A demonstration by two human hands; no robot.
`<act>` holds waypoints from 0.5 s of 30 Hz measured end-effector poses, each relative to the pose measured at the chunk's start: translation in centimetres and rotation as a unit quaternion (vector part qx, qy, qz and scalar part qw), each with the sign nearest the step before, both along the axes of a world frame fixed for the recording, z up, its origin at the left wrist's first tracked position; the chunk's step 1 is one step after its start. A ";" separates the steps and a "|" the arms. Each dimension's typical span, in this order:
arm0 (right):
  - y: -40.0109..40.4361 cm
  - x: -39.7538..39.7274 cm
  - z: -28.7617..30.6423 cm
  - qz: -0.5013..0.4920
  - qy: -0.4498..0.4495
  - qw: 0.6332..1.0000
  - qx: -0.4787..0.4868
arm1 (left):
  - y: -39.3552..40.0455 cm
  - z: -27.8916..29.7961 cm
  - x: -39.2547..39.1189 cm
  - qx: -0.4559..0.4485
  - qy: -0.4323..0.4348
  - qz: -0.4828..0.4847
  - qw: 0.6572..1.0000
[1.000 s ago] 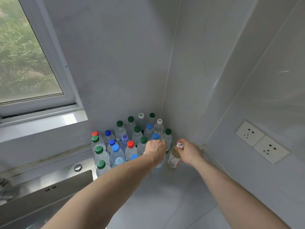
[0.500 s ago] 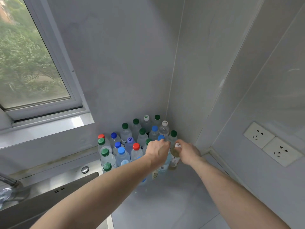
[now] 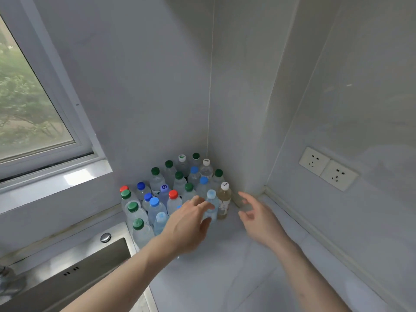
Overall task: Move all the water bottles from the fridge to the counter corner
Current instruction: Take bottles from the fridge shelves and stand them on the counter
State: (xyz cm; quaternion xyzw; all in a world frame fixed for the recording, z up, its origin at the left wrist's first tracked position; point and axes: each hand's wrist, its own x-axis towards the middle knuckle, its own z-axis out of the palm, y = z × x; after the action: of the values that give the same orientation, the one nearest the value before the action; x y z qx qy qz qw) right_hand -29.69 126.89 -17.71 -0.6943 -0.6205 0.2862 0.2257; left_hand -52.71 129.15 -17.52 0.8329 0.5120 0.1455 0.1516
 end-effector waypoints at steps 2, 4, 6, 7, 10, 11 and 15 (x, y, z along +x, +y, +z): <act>-3.6 -0.5 0.5 -0.015 0.034 0.999 0.006 | -2.2 0.5 -0.8 -0.006 -0.014 -0.022 1.000; -6.7 -1.0 0.6 -0.036 0.057 0.998 0.011 | -3.9 1.0 -1.7 -0.012 -0.030 -0.038 0.999; -9.9 -1.6 0.5 -0.066 0.067 0.996 0.011 | -5.1 1.2 -2.2 -0.020 -0.041 -0.058 0.997; -11.2 -2.0 0.5 -0.075 0.068 0.995 0.013 | -5.4 1.2 -2.4 -0.021 -0.045 -0.067 0.996; -15.1 -3.1 0.6 -0.129 0.067 0.989 0.010 | -6.4 1.2 -2.5 -0.029 -0.053 -0.119 0.991; -17.3 -3.5 0.7 -0.160 0.065 0.985 0.003 | -7.1 1.0 -2.1 -0.040 -0.054 -0.146 0.987; -22.6 -5.0 1.4 -0.228 0.054 0.972 -0.003 | -8.6 0.4 -1.2 -0.049 -0.060 -0.214 0.974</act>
State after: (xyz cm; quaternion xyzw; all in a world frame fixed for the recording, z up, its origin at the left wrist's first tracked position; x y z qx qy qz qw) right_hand -34.69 104.34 -16.34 -0.8014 -0.4323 0.2662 0.3162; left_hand -53.93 120.59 -17.08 0.9045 0.3182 0.1338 0.2505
